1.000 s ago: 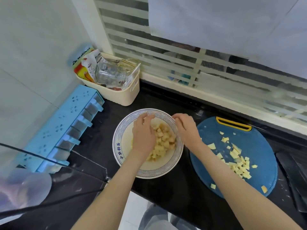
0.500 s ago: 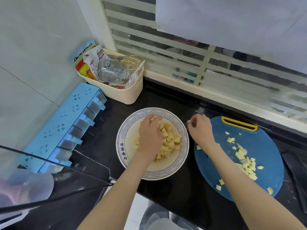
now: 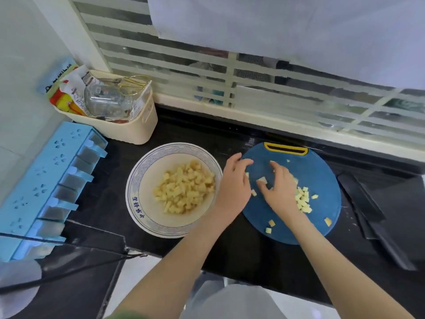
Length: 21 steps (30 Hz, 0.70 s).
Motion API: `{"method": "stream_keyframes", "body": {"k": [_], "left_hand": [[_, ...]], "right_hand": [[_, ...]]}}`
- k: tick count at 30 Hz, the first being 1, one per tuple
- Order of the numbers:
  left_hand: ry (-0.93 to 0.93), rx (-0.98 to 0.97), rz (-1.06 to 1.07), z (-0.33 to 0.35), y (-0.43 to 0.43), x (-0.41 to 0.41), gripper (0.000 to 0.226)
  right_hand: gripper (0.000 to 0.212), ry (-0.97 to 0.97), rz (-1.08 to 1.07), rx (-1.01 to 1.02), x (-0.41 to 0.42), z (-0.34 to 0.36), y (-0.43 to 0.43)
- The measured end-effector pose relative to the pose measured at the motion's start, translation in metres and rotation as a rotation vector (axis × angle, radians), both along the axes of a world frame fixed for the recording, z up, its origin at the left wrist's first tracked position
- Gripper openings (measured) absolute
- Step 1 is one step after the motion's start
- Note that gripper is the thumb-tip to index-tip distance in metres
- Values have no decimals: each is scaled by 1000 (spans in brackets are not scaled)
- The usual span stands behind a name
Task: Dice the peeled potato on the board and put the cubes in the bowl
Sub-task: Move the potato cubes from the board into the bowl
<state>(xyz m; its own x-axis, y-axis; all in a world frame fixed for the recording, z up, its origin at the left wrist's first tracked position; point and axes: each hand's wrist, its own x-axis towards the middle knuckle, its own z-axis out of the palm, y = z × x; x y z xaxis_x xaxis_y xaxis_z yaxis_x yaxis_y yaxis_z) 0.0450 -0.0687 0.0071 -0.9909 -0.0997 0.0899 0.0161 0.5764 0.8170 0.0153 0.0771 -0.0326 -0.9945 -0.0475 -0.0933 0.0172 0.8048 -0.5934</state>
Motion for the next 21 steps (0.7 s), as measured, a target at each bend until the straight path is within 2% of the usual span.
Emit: {"method": "stream_keyframes", "body": {"k": [3, 6, 10, 14, 18, 21], "left_hand": [[-152, -95, -155, -34, 42, 1, 49], [-215, -315, -172, -62, 61, -1, 51], [-249, -384, -145, -83, 68, -4, 55], [-218, -422, -82, -97, 74, -9, 62], [-185, -350, 14, -101, 83, -16, 60], [-181, -224, 64, -95, 86, -23, 64]], "right_hand": [[96, -102, -136, 140, 32, -20, 66], [111, -191, -53, 271, 62, -38, 102], [95, -99, -9, 373, 70, -64, 103], [81, 36, 36, 326, 33, -70, 92], [67, 208, 251, 325, -3, -71, 85], [45, 307, 279, 305, -15, -72, 79]]}}
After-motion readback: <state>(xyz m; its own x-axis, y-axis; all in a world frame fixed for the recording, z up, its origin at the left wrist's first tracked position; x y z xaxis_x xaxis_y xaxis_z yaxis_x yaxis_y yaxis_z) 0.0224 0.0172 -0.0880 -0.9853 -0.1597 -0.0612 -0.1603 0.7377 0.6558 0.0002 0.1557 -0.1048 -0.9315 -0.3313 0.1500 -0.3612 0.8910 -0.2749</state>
